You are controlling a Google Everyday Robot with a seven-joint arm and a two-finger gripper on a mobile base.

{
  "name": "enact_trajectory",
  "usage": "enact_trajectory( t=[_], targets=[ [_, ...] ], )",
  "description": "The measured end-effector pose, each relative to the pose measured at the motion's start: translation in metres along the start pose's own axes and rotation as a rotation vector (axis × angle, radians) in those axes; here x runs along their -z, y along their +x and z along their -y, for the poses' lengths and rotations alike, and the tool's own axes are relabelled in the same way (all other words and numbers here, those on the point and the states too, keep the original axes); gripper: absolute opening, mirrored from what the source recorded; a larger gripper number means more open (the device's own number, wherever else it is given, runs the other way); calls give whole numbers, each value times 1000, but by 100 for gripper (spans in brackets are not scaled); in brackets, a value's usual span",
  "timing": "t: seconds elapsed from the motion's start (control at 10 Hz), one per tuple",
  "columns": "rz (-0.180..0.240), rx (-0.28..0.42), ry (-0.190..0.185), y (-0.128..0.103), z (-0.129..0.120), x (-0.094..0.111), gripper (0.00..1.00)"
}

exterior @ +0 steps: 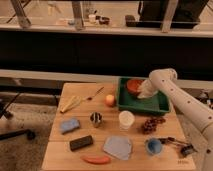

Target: Stack bowls into tray

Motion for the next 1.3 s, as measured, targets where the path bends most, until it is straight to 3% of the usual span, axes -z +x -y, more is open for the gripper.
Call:
enact_trajectory(
  t=[0.6, 1.3],
  targets=[
    [14, 54, -33, -7, -7, 1, 79],
    [35, 90, -23, -18, -8, 11, 80]
  ],
)
